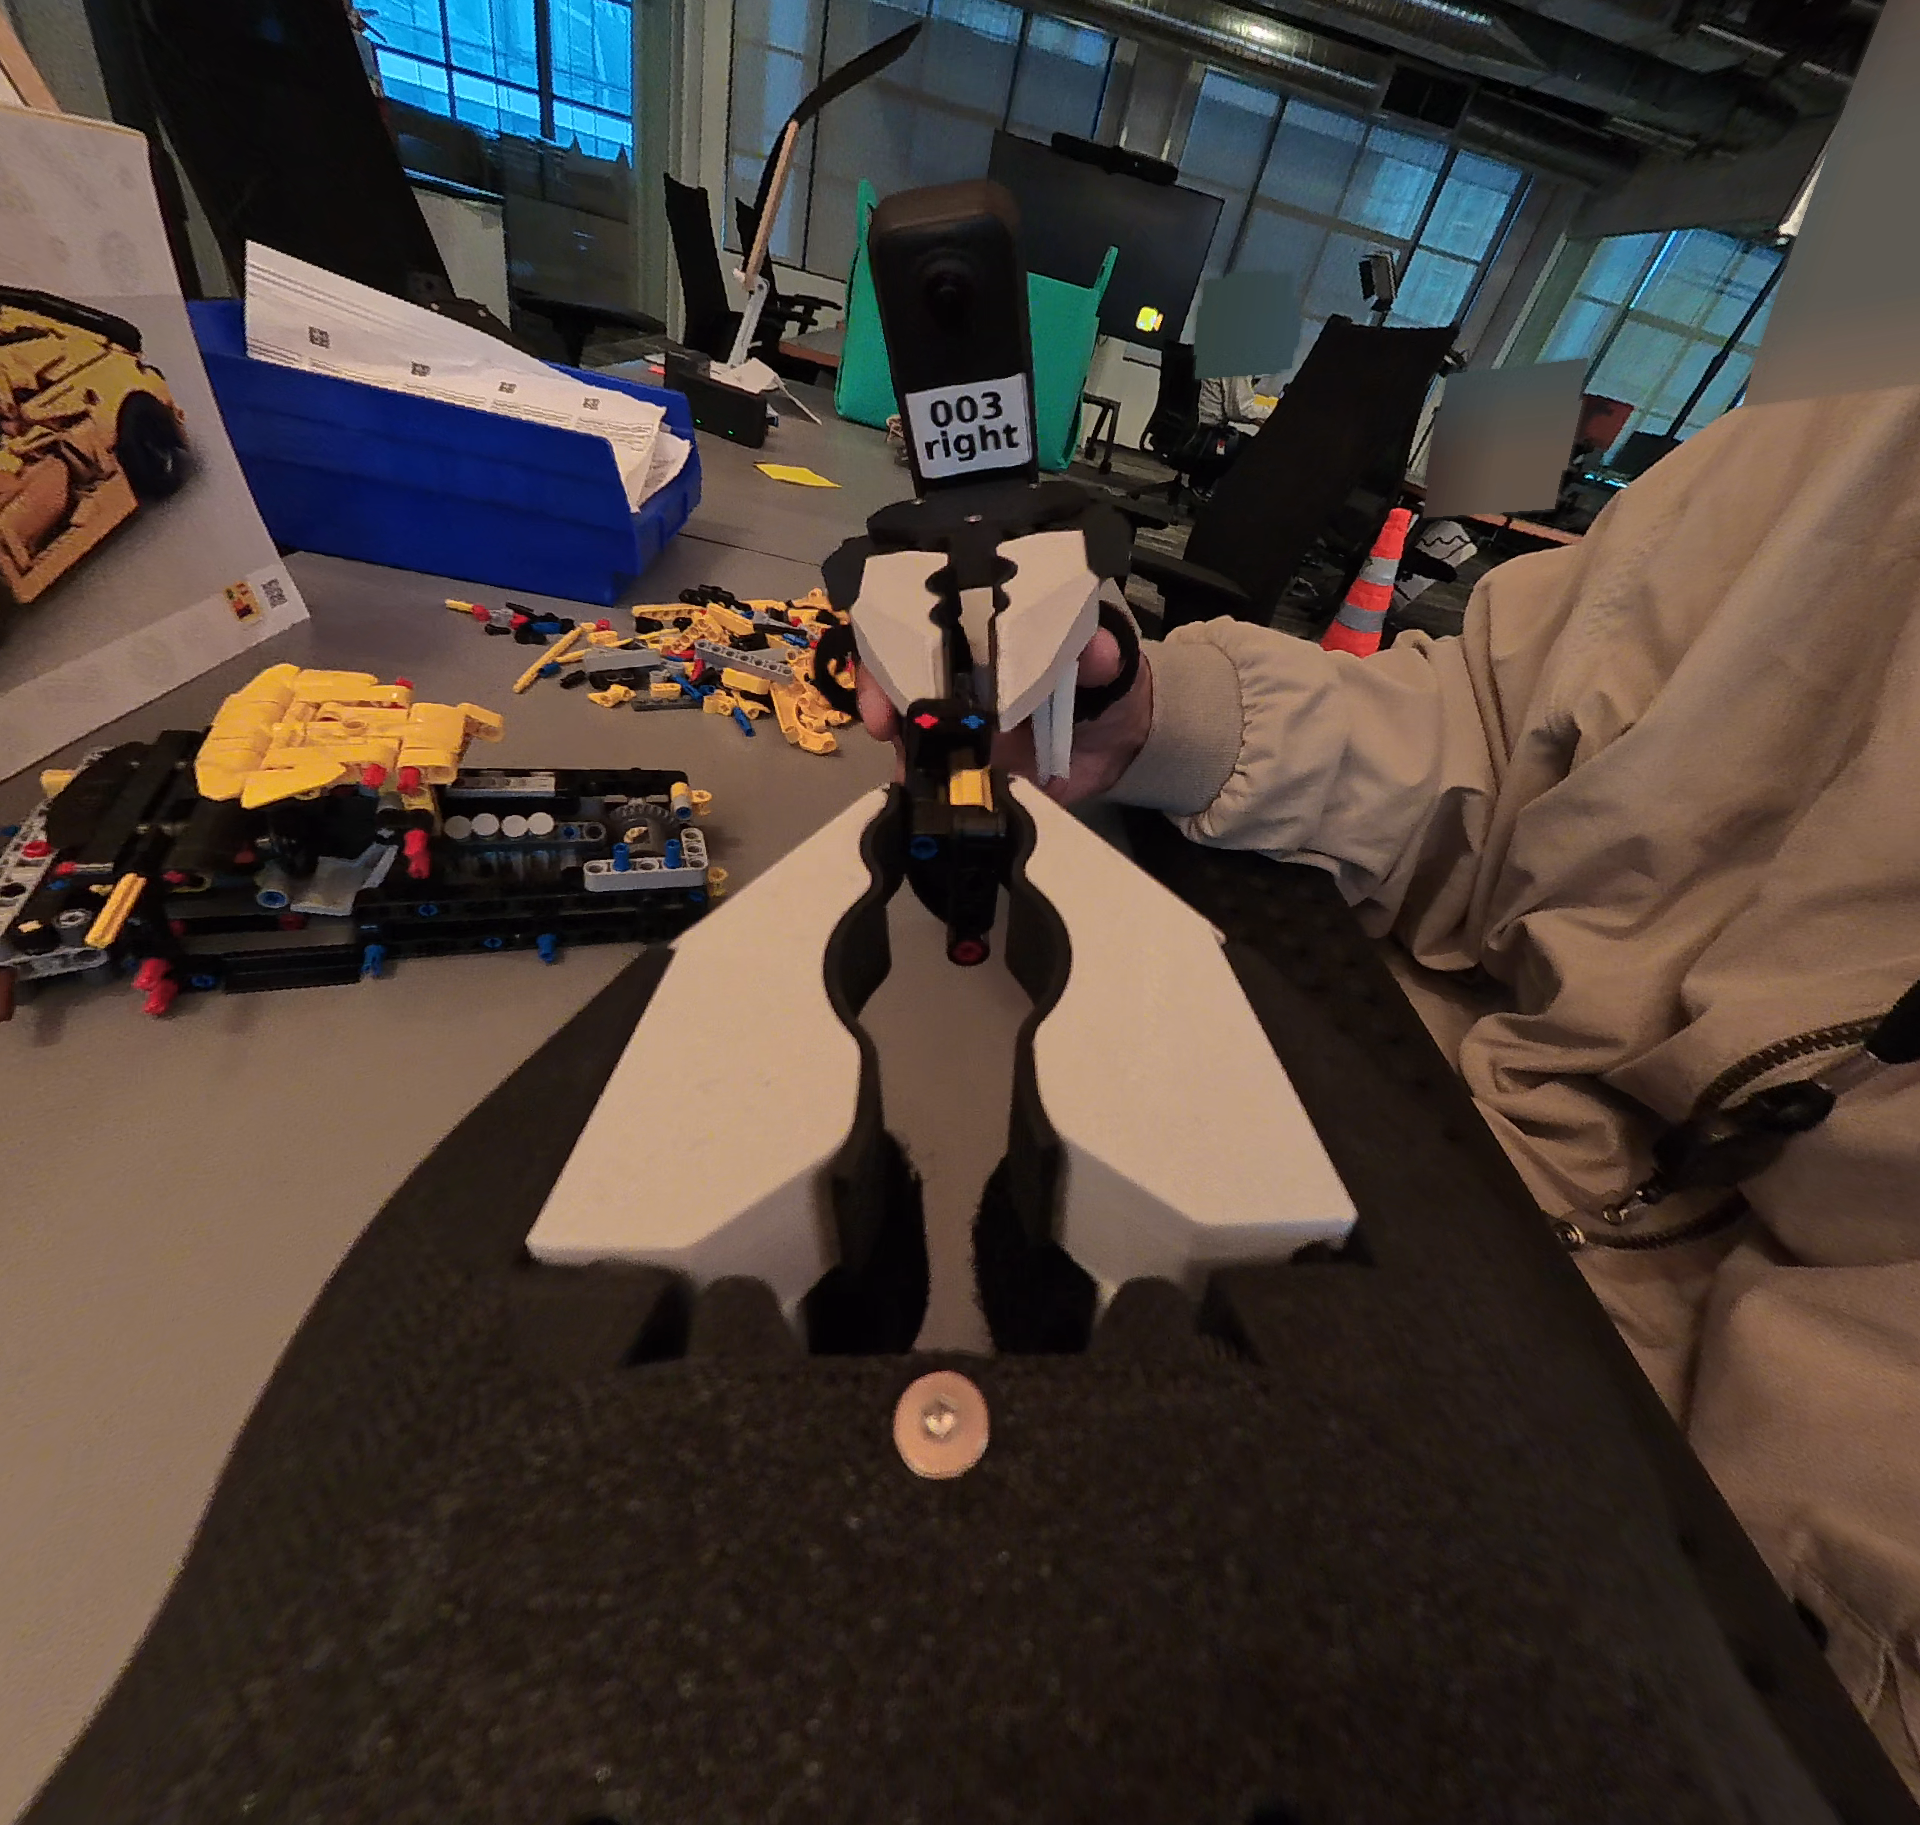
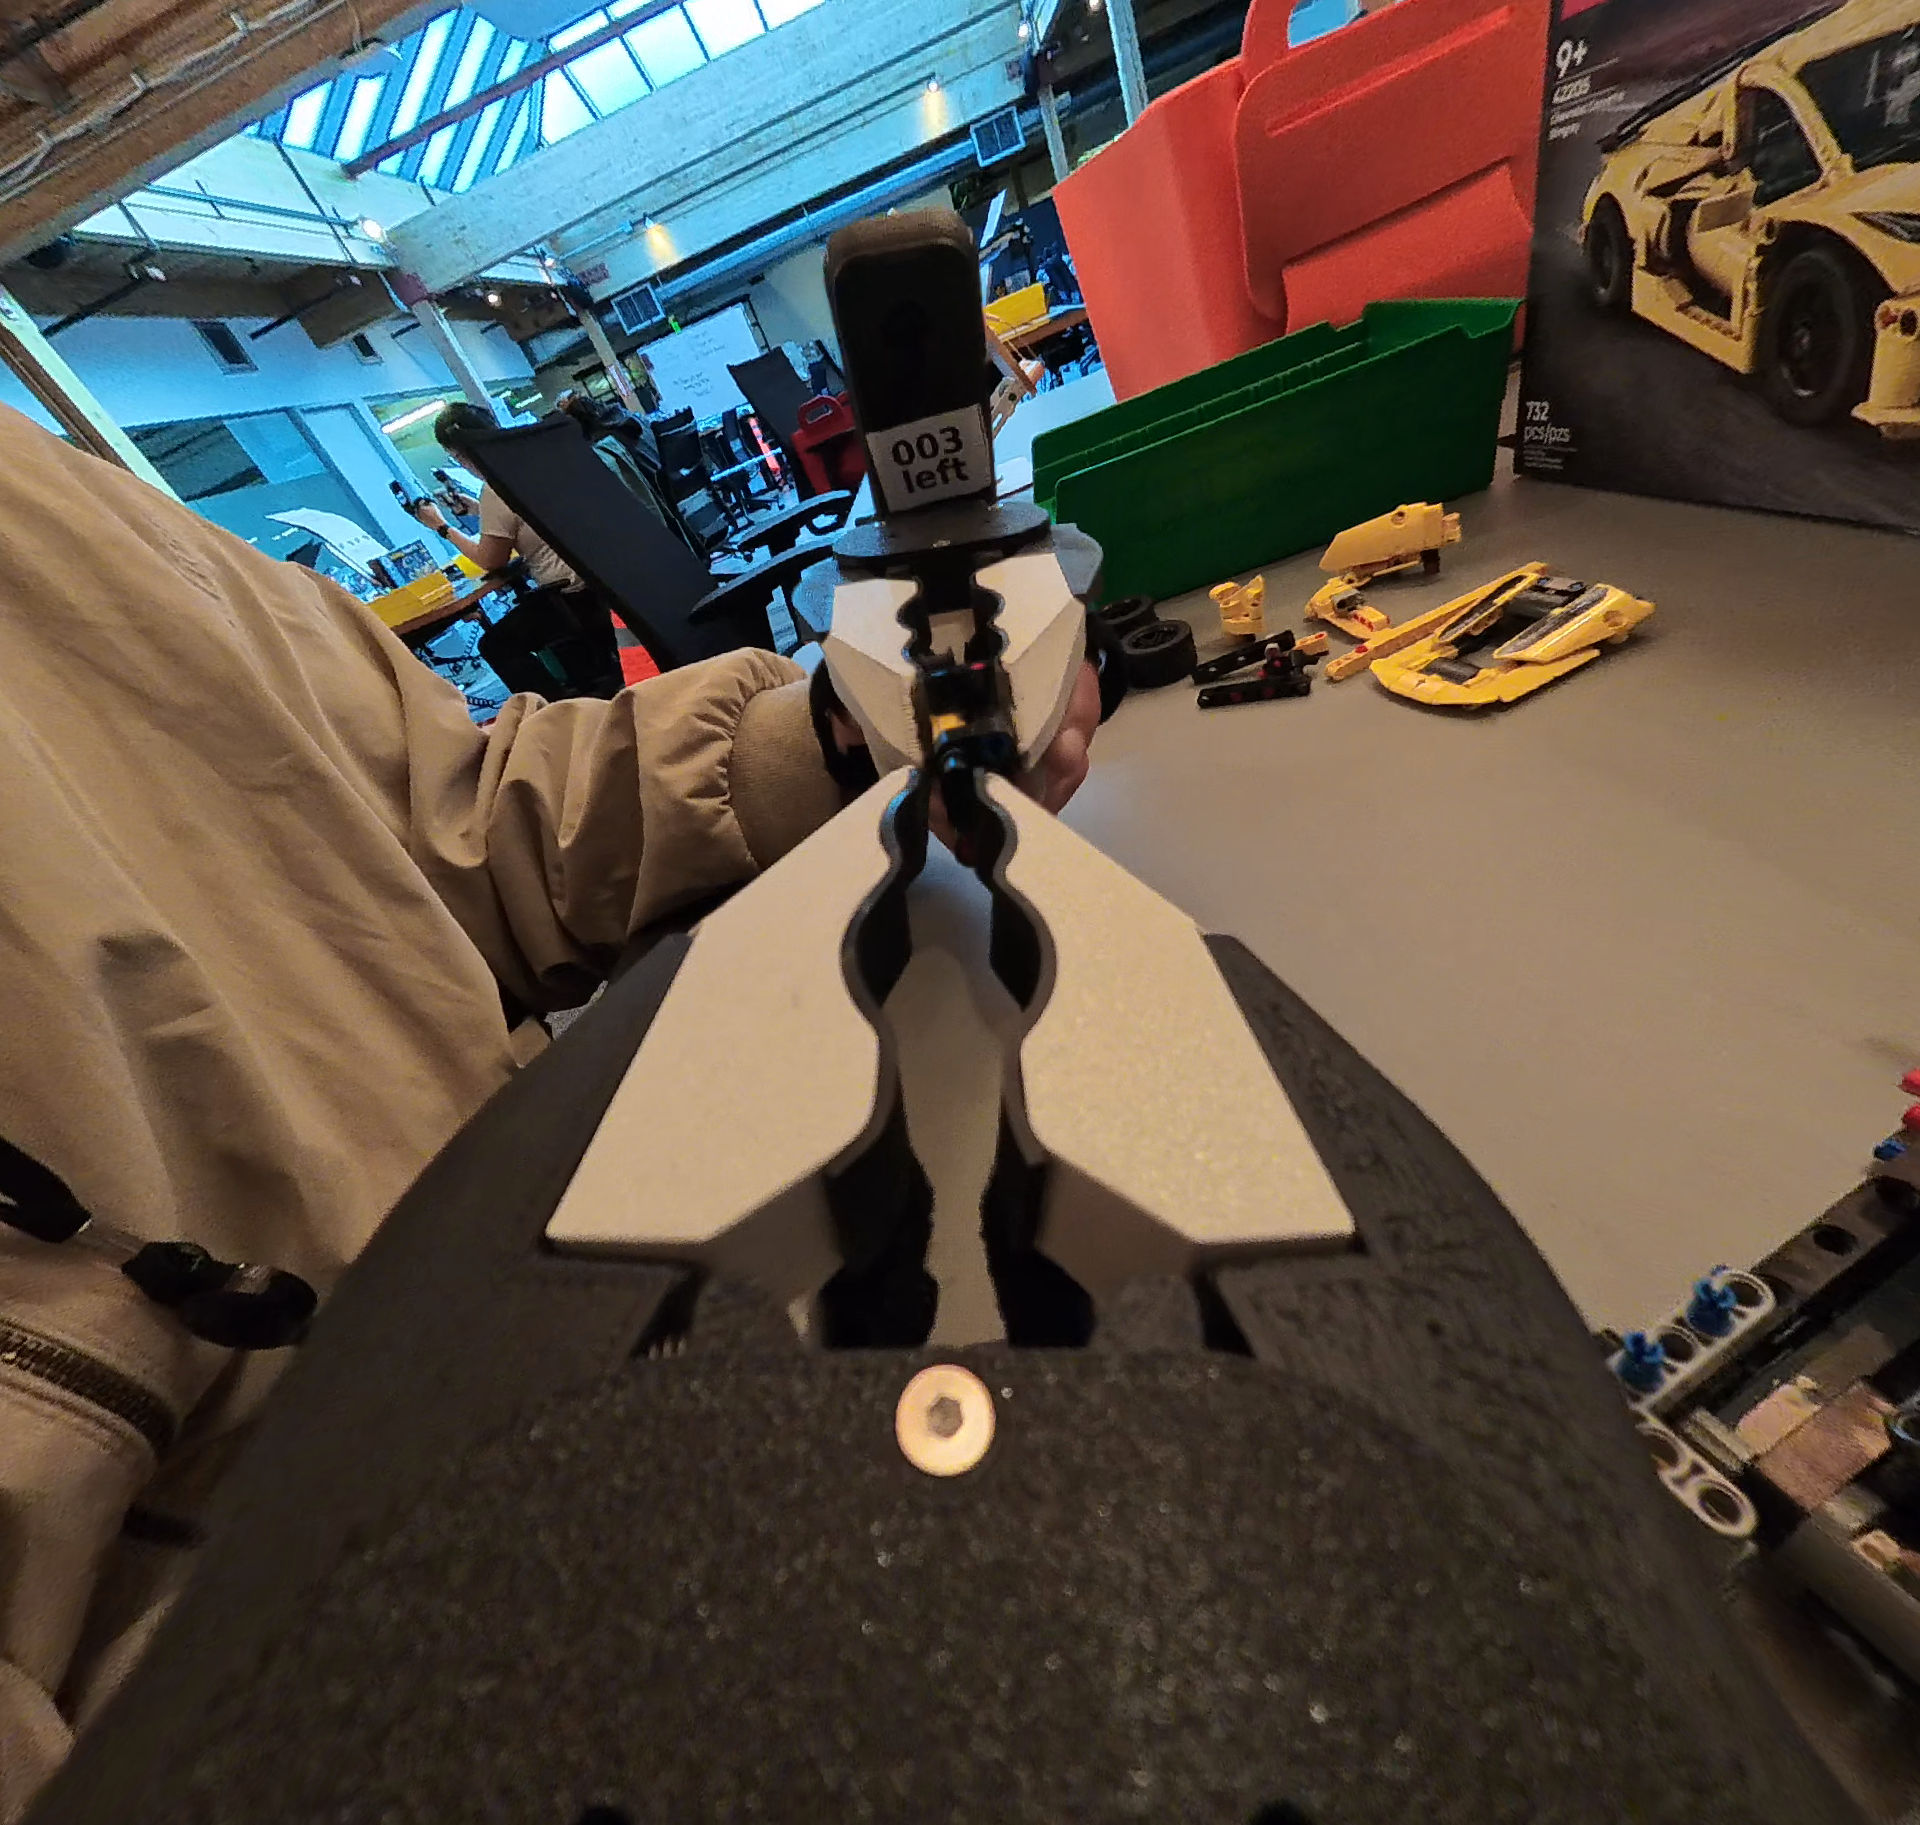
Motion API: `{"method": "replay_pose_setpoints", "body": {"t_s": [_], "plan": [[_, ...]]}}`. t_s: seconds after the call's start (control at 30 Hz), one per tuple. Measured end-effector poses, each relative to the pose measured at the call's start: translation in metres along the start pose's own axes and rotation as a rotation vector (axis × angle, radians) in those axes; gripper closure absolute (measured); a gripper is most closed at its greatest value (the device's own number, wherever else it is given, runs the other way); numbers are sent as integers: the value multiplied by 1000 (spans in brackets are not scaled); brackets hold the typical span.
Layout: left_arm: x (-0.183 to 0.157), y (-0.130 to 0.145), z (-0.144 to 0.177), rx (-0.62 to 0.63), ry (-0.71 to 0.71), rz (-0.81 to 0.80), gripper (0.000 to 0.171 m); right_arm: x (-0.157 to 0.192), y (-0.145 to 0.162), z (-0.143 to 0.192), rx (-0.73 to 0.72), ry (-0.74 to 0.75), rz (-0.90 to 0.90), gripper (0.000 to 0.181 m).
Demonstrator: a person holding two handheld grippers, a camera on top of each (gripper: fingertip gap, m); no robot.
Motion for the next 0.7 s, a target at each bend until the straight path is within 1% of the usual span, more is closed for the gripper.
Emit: {"method": "replay_pose_setpoints", "body": {"t_s": [0.3,0.4,0.47,0.5,0.63,0.67,0.7], "plan": [[-1,3,-2,18,-11,-24,155,-1,-1,0,-12,6,-9,177],[-1,3,-3,39,-39,-69,155,-3,-1,1,-35,-25,-71,178],[0,5,-3,74,-65,-108,155,-6,3,1,-17,-29,-111,179],[-2,5,-2,73,-59,-111,155,-5,4,1,-34,-48,-122,179],[-3,5,2,93,-38,-116,155,-4,4,-1,-12,-63,-88,179],[-3,3,8,86,-36,-111,155,-4,0,3,-30,-65,-75,179],[1,0,23,61,-55,-95,156,-9,-17,23,-182,-53,-99,180]]}}
Point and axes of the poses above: each gripper's, where its closed fingertips meet, z back along the fingers, y out of its underside, x = y × z across the jaws, the point moved 5 cm from there along z, back along the fingers, and after that the axes turned 1 degree about -z, right-handed, at the moved point
